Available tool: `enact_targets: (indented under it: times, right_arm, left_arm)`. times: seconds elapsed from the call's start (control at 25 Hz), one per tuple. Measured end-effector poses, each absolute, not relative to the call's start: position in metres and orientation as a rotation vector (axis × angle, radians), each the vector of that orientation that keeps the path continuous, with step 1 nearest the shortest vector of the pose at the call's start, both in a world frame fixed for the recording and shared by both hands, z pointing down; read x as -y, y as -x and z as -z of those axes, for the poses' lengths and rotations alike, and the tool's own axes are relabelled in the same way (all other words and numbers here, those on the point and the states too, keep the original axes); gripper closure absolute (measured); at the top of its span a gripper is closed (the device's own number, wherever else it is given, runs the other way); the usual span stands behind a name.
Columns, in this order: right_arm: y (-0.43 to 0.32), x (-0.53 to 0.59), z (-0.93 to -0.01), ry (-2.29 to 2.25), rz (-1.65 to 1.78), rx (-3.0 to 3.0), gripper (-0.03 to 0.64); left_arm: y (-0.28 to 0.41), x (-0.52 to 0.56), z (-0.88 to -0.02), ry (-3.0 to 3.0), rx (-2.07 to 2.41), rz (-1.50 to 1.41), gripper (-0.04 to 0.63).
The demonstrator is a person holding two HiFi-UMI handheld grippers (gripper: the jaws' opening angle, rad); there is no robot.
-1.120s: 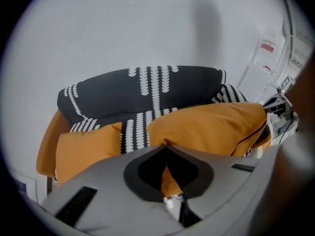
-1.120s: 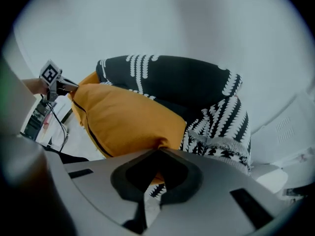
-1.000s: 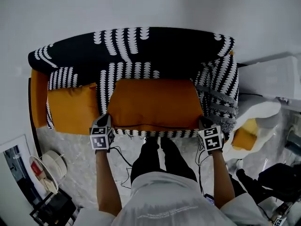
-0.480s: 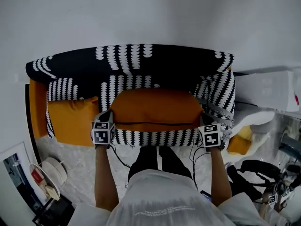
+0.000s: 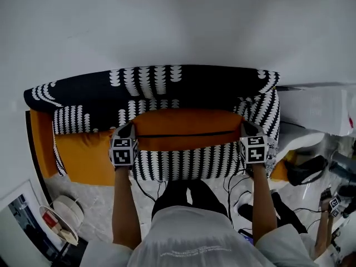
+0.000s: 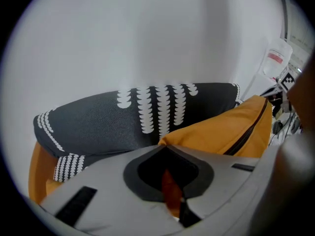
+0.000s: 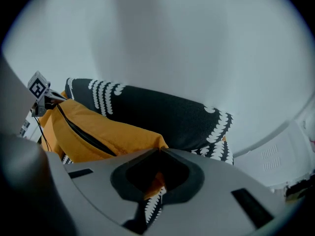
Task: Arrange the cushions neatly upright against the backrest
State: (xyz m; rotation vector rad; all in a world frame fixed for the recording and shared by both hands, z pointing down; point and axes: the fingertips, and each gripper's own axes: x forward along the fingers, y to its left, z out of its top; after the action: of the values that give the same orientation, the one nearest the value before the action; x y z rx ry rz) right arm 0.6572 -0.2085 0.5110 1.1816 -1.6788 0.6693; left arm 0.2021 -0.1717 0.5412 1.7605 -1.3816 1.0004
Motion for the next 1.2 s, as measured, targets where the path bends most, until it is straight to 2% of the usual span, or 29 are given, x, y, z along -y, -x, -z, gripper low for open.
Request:
enact_targets:
  times: [0.52, 0.68, 0.84, 1.2]
  right_arm:
    - [-0.645, 0.304, -0.539, -1.340, -0.672, 1.706, 0.606]
    - [-0.649, 0.324, -0.533, -1.472, -0.712, 1.739, 0.606]
    - [-0.656, 0.341, -0.503, -1.579, -0.560, 1.731, 0.502]
    - [-0.648, 0.297, -0.431, -1.608, -0.532, 1.767, 0.500]
  left_arm:
    - [-0.188, 0.270, -0.575, -1.743, 1.381, -0.964, 0.574]
    - [-0.178, 0.288, -0.572, -1.738, 1.483, -0.861, 0.559]
    - [-0.173, 0.301, -0.548, -1.792, 1.585, -0.736, 0.471]
    - [-0.159, 0.267, -0.485, -1.831, 1.717, -0.646, 0.469]
